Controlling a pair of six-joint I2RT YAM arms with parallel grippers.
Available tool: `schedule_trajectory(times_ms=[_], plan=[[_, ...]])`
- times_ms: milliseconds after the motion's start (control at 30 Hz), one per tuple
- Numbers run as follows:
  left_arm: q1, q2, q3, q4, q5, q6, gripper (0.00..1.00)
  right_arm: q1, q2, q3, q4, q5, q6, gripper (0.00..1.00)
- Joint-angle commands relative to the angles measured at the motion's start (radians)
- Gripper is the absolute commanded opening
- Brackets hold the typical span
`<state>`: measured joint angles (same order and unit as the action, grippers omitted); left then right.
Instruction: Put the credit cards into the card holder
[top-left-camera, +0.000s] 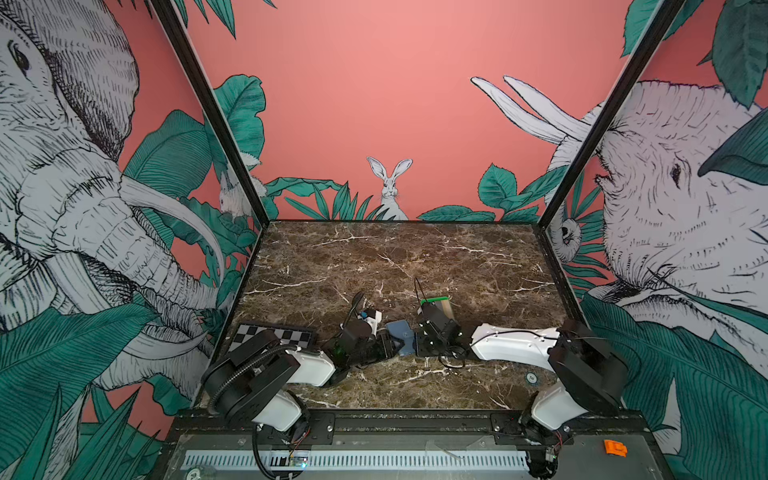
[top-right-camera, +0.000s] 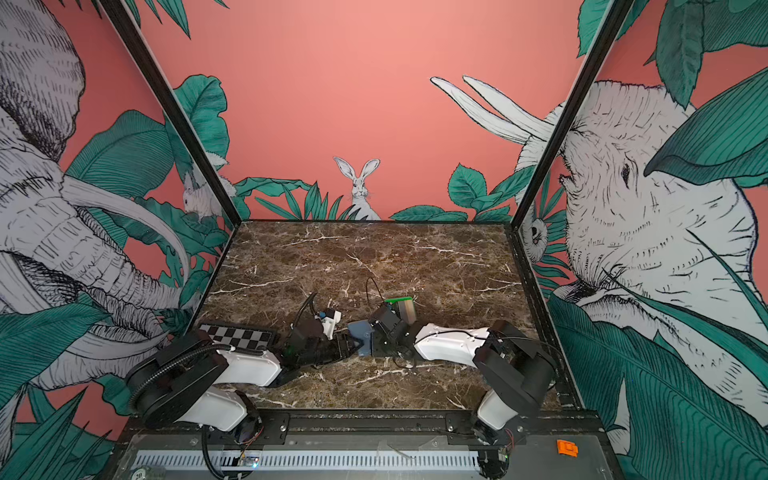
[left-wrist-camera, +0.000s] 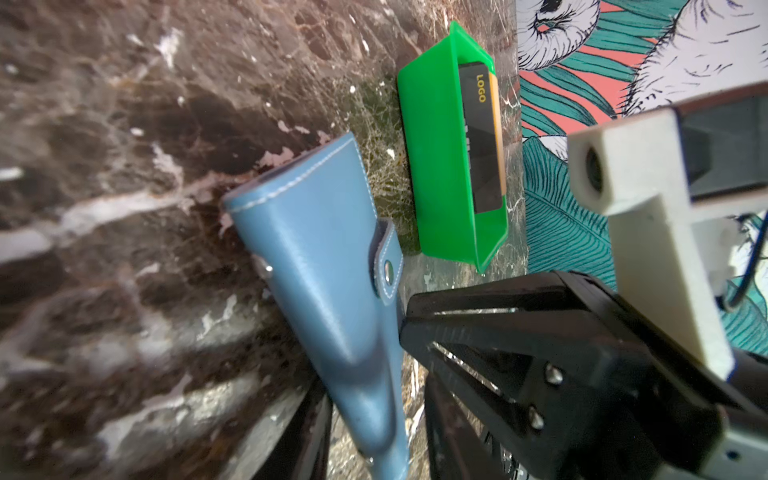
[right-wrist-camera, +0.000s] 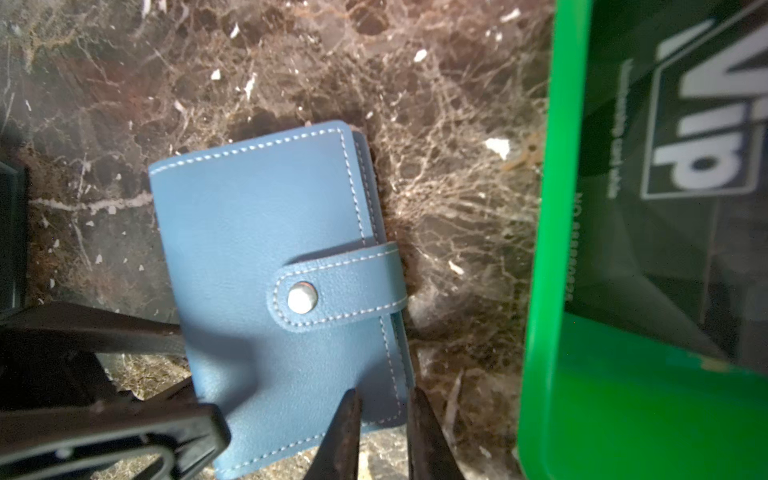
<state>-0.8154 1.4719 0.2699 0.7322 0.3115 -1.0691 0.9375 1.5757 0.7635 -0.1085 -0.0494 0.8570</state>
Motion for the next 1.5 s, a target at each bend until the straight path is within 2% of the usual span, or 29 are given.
schedule_trajectory(times_ms=[0, 267, 433, 667, 1033, 1300, 1467], plan=[[0.003, 0.022, -0.007, 0.059, -0.006, -0.003, 0.35, -0.003, 0.011, -0.008, 0.03, -0.009, 0.007, 0.2], [0.001, 0.086, -0.005, 0.136, -0.002, -0.034, 0.22, -0.005, 0.005, -0.013, 0.025, -0.011, 0.006, 0.19], [0.002, 0.077, -0.01, 0.108, -0.023, -0.03, 0.11, -0.003, -0.018, -0.013, 0.012, -0.009, 0.001, 0.19], [0.002, -0.004, -0.008, -0.012, -0.032, 0.019, 0.07, -0.003, -0.084, -0.01, -0.024, 0.009, -0.019, 0.2], [0.001, -0.258, 0.012, -0.39, -0.013, 0.169, 0.03, 0.0, -0.154, 0.07, -0.187, 0.049, -0.095, 0.22], [0.002, -0.359, 0.045, -0.58, -0.022, 0.247, 0.01, 0.006, -0.098, 0.143, -0.195, -0.013, -0.093, 0.22], [0.001, -0.348, 0.067, -0.625, -0.032, 0.267, 0.01, 0.024, -0.056, 0.167, -0.17, -0.032, -0.077, 0.22]])
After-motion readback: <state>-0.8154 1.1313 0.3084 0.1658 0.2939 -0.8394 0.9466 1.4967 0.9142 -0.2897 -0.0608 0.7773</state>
